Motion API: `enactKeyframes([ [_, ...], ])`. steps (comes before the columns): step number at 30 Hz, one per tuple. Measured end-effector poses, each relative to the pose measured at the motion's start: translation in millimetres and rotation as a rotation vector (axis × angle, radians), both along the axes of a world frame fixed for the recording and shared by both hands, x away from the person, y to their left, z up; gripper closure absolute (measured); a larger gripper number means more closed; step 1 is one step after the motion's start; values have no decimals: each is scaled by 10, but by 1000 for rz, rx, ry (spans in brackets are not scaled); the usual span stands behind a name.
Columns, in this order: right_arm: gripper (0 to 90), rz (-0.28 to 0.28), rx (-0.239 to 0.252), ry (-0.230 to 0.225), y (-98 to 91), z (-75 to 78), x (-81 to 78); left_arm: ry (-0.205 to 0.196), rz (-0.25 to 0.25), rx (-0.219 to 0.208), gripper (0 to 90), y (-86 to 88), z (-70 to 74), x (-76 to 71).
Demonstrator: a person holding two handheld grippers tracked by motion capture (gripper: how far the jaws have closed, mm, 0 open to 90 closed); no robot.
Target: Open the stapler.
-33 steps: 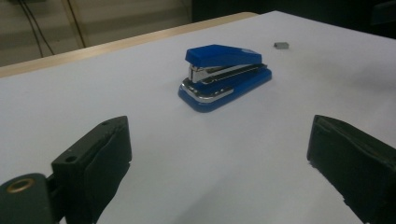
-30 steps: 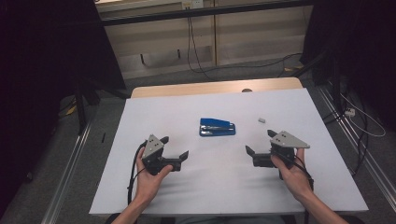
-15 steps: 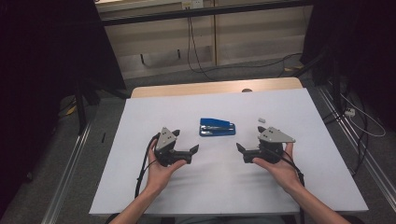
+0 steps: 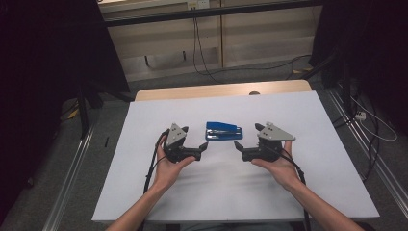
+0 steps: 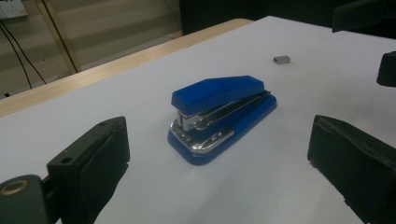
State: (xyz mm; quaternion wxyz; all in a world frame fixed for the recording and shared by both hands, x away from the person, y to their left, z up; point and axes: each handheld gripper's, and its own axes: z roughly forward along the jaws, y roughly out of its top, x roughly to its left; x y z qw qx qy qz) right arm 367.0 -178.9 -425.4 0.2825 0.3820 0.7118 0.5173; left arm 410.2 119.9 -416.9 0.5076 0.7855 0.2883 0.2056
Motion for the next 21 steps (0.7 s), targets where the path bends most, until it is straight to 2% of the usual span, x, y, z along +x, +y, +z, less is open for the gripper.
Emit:
enactKeyframes([
  [2,52,12,7,-2,42,-5,37,-2,9,-10,57,-13,-12,47],
  [3,62,21,21,15,63,-11,57,0,17,-16,57,-20,-25,68],
  [4,63,30,5,33,100,-24,107,2,21,-5,56,-25,-34,94],
  [5,63,30,5,33,100,-24,107,9,22,15,56,-29,-42,126],
  [7,69,36,-6,35,131,-35,156,18,37,27,58,-37,-63,189],
  [11,81,28,8,45,178,-63,249,32,48,18,71,-68,-98,262],
  [14,109,33,3,56,222,-90,328,30,41,10,75,-106,-73,283],
  [15,109,33,3,56,222,-90,328,22,34,21,75,-122,-47,294],
  [17,126,39,5,65,249,-83,362,7,30,15,75,-146,2,335],
  [19,136,42,2,61,274,-75,391,23,29,3,71,-165,31,396],
  [21,153,41,10,59,297,-75,413,19,40,0,69,-178,25,452],
])
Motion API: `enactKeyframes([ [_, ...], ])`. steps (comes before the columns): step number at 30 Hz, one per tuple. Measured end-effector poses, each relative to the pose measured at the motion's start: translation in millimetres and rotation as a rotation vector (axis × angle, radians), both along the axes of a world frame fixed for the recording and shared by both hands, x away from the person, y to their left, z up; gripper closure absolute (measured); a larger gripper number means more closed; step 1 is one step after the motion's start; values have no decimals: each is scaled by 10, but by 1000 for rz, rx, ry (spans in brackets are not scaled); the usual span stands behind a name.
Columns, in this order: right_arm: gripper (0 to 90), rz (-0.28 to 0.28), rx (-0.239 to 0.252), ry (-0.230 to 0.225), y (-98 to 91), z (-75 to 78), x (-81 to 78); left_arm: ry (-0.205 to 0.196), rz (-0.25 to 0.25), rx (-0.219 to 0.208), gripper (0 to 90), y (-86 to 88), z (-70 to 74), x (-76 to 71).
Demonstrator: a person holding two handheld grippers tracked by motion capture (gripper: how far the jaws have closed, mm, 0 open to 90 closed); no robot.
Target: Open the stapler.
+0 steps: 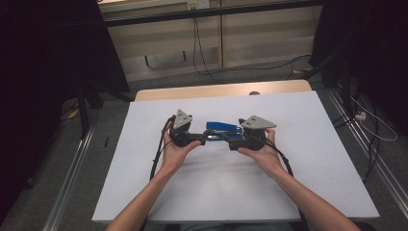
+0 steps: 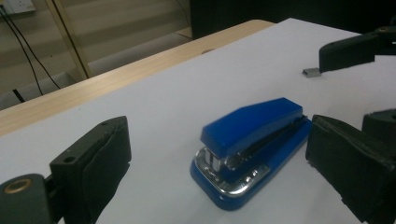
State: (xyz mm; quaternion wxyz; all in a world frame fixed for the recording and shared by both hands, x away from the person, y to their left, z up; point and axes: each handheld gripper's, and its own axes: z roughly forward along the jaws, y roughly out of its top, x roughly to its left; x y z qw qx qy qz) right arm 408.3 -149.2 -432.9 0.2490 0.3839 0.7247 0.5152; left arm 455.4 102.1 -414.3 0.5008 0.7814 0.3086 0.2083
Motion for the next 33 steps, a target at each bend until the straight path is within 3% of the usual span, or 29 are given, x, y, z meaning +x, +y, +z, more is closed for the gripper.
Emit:
enactKeyframes([
  [4,170,1,0,5,35,-20,39,20,17,13,69,21,-69,115],
  [10,250,1,-32,-12,85,-34,106,25,75,40,49,116,-79,154],
  [12,277,2,-34,-16,96,-33,119,37,78,23,50,142,-65,149],
  [18,359,55,-61,45,124,-73,130,55,59,22,51,143,-83,141],
  [22,463,75,-65,55,116,-72,126,68,61,24,67,134,-73,125],
  [24,566,85,-65,57,105,-64,120,75,56,22,67,133,-87,130],
  [33,762,128,-69,73,124,-94,120,104,53,24,67,182,-141,181],
])
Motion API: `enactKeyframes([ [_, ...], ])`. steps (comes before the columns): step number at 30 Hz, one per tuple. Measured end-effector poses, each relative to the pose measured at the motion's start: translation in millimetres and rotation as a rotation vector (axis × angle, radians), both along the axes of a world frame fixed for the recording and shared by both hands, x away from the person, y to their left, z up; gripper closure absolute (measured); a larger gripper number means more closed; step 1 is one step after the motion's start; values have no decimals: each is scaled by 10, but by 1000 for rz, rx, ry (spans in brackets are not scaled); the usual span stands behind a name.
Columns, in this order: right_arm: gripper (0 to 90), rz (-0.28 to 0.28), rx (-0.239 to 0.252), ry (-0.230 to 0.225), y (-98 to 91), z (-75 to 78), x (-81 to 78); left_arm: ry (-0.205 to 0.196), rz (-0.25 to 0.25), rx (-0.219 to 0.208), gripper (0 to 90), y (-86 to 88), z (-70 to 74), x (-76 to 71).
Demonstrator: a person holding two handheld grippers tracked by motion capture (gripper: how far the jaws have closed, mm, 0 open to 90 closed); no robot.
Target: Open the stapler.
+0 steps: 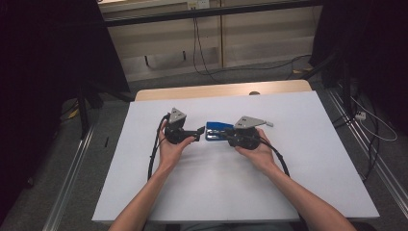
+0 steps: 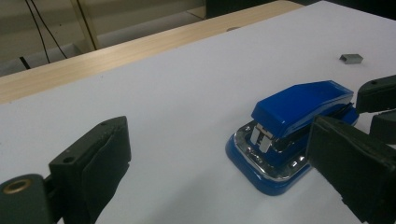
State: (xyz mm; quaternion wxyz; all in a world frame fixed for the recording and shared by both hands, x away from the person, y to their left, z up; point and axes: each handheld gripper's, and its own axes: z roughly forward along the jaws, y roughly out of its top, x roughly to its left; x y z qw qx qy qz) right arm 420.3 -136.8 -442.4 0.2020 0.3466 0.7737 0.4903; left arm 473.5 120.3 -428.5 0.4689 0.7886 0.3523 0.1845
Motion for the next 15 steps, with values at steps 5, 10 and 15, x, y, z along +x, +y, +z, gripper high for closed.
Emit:
enactKeyframes([
  [5,868,7,19,16,32,-40,23,15,10,2,98,-25,-40,9],
  [10,900,-12,-14,27,60,-89,58,19,8,16,99,-23,-40,8],
  [15,900,-11,-48,27,89,-85,97,18,0,32,88,-48,-53,-4],
])
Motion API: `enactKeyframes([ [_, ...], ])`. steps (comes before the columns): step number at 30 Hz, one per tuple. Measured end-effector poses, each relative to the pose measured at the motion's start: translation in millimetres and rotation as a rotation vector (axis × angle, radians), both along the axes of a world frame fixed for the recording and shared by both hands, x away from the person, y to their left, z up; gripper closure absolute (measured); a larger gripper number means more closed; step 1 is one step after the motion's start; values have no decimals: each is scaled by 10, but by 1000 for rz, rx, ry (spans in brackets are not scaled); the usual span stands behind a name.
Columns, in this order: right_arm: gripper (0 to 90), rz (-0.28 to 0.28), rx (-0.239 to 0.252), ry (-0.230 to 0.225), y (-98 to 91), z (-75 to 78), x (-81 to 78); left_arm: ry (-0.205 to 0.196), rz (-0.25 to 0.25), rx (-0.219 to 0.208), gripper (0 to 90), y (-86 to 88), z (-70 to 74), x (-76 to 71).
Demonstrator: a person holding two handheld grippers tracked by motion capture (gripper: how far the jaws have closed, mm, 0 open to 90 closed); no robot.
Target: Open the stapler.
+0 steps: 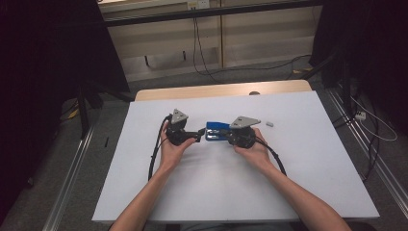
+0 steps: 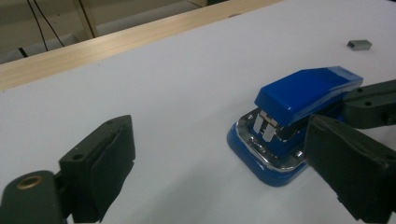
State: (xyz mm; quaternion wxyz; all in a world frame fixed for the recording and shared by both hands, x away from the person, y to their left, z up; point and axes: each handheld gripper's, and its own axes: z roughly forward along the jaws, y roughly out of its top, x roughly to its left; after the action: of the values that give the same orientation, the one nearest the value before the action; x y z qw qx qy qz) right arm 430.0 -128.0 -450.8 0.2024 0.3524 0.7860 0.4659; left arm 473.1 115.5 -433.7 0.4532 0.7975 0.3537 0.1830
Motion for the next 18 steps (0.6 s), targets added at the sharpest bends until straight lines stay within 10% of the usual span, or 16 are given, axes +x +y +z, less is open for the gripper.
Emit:
enactKeyframes([
  [18,900,5,-113,85,100,-46,122,6,-38,6,230,-12,-41,-19],
])
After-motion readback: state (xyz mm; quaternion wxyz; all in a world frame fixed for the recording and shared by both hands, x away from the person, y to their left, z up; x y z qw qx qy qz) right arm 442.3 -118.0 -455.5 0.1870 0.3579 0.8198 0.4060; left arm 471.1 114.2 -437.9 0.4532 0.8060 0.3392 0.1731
